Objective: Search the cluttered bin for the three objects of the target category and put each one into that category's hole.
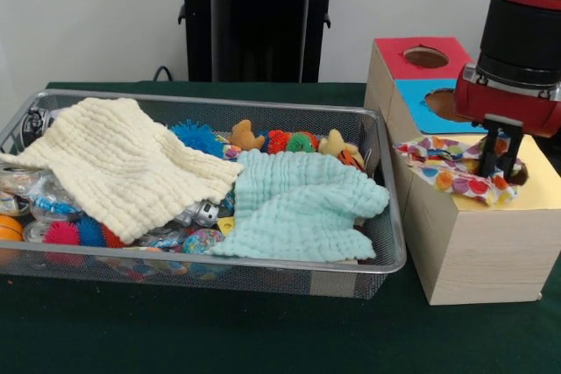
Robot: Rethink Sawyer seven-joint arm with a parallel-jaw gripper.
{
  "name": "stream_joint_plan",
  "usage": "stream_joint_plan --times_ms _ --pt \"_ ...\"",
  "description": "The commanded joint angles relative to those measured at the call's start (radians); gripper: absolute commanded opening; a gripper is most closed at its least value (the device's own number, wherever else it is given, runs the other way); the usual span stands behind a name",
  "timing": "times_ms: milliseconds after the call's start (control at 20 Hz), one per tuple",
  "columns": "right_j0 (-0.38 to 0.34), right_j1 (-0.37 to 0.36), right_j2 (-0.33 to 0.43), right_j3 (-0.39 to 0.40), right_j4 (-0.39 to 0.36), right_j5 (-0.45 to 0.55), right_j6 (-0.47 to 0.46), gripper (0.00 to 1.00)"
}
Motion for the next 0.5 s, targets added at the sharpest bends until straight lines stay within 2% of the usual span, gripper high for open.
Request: stream_joint_plan --times_ms 50,250,400,500 --pt "0.01 0.155 0.05 0.17 0.047 0.248 0.23 0.0" --pt "0.051 0.163 -0.008 0.142 0.053 0.326 0.286 0.0" --pt "0.063 0.148 -0.029 0.133 0.058 0.388 0.279 0.0" --pt "0.067 0.152 -0.034 0.135 0.065 0.384 0.276 0.0"
